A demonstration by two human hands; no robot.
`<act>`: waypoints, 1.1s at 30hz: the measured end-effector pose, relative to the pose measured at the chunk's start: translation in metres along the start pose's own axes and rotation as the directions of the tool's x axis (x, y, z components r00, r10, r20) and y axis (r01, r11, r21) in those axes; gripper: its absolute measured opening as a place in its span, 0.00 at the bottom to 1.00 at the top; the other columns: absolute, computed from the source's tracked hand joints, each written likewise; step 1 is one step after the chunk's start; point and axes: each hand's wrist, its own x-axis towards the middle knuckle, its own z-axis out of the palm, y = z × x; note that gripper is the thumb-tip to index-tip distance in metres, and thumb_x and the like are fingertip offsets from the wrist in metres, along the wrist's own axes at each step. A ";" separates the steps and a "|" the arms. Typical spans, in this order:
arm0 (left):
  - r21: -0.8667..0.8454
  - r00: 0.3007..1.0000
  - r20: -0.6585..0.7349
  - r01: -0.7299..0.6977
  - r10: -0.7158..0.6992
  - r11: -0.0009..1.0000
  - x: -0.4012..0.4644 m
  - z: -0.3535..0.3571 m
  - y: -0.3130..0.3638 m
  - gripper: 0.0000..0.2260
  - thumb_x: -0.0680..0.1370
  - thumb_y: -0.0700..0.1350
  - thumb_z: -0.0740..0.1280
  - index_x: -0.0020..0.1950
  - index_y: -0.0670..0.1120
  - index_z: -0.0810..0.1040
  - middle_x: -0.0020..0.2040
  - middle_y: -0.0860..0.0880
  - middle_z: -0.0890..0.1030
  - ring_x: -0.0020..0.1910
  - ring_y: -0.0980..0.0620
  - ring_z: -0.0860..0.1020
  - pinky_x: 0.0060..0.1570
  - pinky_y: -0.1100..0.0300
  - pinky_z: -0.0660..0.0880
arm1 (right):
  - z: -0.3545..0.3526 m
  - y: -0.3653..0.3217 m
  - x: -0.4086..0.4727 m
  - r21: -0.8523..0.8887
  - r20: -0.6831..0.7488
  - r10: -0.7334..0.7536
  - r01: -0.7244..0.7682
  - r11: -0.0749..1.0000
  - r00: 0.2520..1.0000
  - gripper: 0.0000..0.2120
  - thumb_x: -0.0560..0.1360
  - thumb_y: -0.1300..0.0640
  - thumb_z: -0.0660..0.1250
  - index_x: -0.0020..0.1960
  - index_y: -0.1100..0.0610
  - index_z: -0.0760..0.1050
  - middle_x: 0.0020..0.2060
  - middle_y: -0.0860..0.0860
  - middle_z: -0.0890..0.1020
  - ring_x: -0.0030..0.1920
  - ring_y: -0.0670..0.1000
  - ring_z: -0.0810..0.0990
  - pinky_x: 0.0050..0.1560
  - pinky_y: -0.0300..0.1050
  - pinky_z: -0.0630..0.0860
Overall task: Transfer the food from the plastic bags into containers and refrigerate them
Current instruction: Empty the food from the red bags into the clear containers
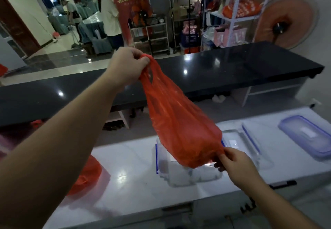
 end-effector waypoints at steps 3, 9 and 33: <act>0.043 0.997 0.069 0.016 -0.019 0.999 0.005 0.019 -0.013 0.07 0.83 0.45 0.67 0.50 0.45 0.83 0.39 0.45 0.86 0.37 0.49 0.87 0.42 0.49 0.86 | -0.012 0.004 -0.009 0.013 -0.067 0.030 -0.029 0.999 0.997 0.14 0.84 0.52 0.64 0.45 0.55 0.84 0.35 0.49 0.87 0.37 0.49 0.86 0.44 0.51 0.84; 0.103 0.987 0.160 -0.009 -0.007 0.995 0.023 0.046 -0.040 0.08 0.82 0.44 0.67 0.47 0.45 0.84 0.37 0.47 0.86 0.34 0.51 0.86 0.41 0.52 0.86 | -0.016 -0.011 -0.024 0.119 -0.092 0.119 -0.107 0.987 0.989 0.13 0.82 0.60 0.67 0.41 0.61 0.85 0.34 0.58 0.86 0.33 0.52 0.83 0.39 0.49 0.82; 0.209 0.775 0.629 -0.243 0.060 0.947 0.044 0.148 -0.169 0.07 0.78 0.47 0.69 0.51 0.46 0.85 0.47 0.45 0.86 0.47 0.44 0.83 0.44 0.54 0.77 | 0.037 -0.126 -0.018 0.325 -0.029 0.381 -0.352 0.878 0.924 0.12 0.77 0.69 0.67 0.35 0.68 0.76 0.28 0.61 0.76 0.25 0.52 0.72 0.24 0.39 0.69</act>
